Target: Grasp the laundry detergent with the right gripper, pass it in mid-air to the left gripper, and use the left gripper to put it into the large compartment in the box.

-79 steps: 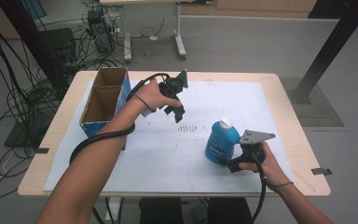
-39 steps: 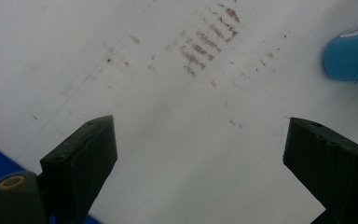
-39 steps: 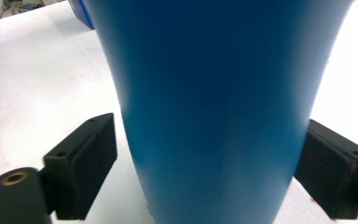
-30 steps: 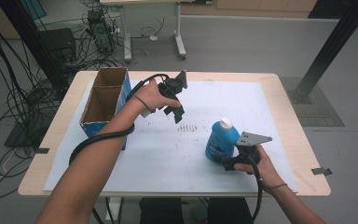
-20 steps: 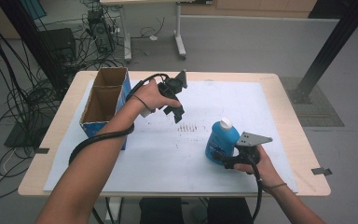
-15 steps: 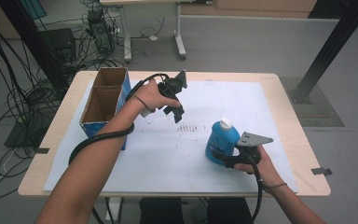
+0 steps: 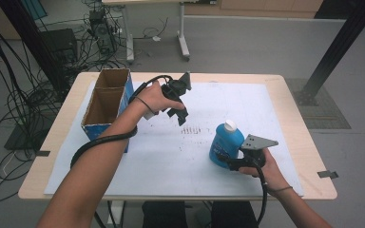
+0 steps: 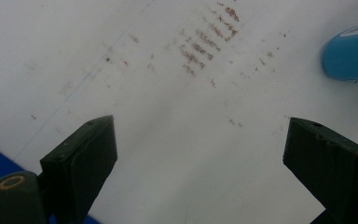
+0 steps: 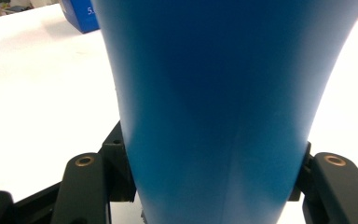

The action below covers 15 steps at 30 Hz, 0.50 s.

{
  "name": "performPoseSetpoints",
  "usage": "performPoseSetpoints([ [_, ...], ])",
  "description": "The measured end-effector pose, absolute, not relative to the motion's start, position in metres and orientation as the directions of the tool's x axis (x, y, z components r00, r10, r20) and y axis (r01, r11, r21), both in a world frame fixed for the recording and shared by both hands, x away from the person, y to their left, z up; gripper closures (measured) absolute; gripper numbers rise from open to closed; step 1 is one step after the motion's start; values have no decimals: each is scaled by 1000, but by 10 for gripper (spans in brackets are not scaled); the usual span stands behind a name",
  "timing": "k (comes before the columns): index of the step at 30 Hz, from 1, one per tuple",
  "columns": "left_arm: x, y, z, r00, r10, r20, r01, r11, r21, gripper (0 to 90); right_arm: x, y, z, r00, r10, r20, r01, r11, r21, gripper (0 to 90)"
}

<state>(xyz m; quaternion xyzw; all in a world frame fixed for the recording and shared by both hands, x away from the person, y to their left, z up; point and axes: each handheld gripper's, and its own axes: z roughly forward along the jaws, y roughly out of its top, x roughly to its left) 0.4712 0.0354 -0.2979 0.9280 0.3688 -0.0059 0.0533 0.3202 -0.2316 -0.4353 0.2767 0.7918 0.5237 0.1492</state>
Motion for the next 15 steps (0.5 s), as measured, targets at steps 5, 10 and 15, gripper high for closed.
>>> performPoseSetpoints([
  [5,471,36,-297,726,686,-51,687,-720,97,101,320,-231,-435,-803,594,51,280,300,912,401],
  [10,471,37,-297,726,686,-51,688,-720,97,101,320,-231,-435,-803,594,47,277,303,912,402],
  [15,470,38,-297,723,689,-51,690,-717,100,101,320,-231,-435,-804,594,35,269,311,912,404],
])
